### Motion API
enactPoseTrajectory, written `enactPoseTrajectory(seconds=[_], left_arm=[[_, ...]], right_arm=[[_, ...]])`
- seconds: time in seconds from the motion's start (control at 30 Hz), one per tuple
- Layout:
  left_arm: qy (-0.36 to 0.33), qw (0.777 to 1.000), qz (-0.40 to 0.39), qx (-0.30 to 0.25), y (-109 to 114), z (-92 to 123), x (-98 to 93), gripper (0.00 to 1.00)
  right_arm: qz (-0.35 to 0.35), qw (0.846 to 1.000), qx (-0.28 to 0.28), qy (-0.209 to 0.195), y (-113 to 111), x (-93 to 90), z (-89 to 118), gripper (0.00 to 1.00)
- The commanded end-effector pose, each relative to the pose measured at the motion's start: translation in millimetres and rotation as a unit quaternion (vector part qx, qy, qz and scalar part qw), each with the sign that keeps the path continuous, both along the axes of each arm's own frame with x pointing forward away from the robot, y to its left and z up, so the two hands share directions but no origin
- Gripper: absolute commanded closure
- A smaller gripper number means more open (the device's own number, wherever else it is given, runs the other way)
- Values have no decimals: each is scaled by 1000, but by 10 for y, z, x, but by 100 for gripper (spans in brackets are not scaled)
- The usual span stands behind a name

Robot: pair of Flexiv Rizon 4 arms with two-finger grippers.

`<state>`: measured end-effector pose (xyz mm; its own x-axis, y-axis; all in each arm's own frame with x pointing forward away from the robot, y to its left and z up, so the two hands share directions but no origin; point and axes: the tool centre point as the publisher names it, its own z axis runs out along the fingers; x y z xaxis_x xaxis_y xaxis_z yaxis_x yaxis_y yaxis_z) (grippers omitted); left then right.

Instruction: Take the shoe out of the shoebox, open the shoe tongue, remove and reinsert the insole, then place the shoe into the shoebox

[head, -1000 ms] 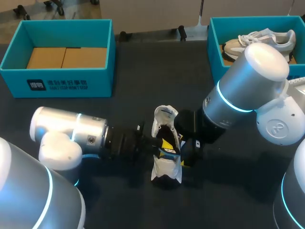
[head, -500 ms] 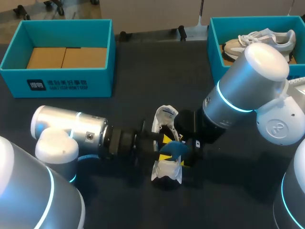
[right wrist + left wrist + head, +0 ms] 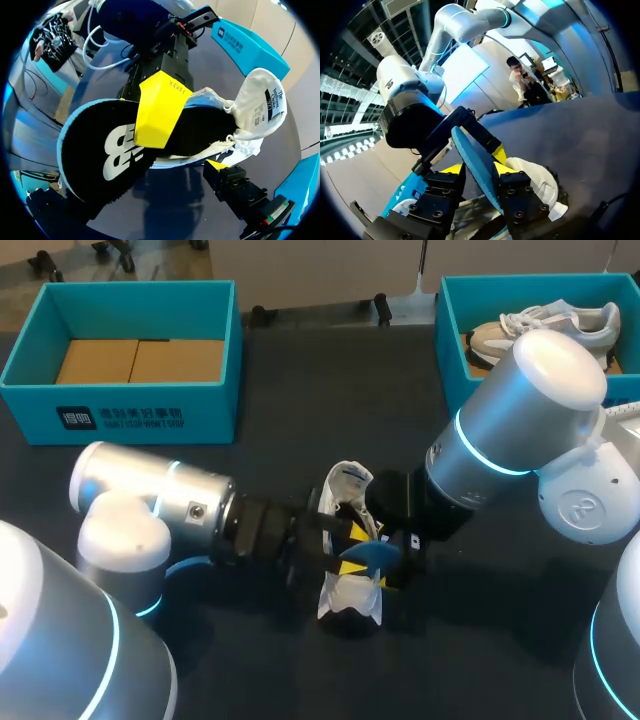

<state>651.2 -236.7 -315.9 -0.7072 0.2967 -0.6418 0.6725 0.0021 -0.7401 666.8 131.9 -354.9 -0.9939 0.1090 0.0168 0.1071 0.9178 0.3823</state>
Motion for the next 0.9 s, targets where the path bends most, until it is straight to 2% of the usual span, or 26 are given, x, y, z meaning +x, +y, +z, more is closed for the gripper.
enactPoseTrajectory(seconds=[0.03, 0.1, 0.17, 0.33, 0.5, 0.63, 0.9], left_arm=[[22, 1000, -5, 18, -75, -35, 21, 66], [33, 999, -11, 27, -90, -68, 16, 71], [36, 999, -22, 33, -86, -98, -3, 100], [19, 999, -40, 22, -1, -153, -37, 100], [-43, 997, -54, 26, 89, -245, -18, 100], [-73, 997, -23, 27, 121, -313, 98, 100], [-147, 988, 29, 22, 57, -299, 264, 100]], right_arm=[[-1, 1000, -2, -1, 15, -11, -9, 0], [-1, 1000, -2, -1, 15, -11, -9, 0], [-1, 1000, -2, -1, 15, -11, -9, 0], [-1, 1000, -2, -1, 15, -11, -9, 0], [-1, 1000, -2, -1, 15, -11, -9, 0], [-1, 1000, -2, -1, 15, -11, -9, 0], [-1, 1000, -2, -1, 15, -11, -9, 0]])
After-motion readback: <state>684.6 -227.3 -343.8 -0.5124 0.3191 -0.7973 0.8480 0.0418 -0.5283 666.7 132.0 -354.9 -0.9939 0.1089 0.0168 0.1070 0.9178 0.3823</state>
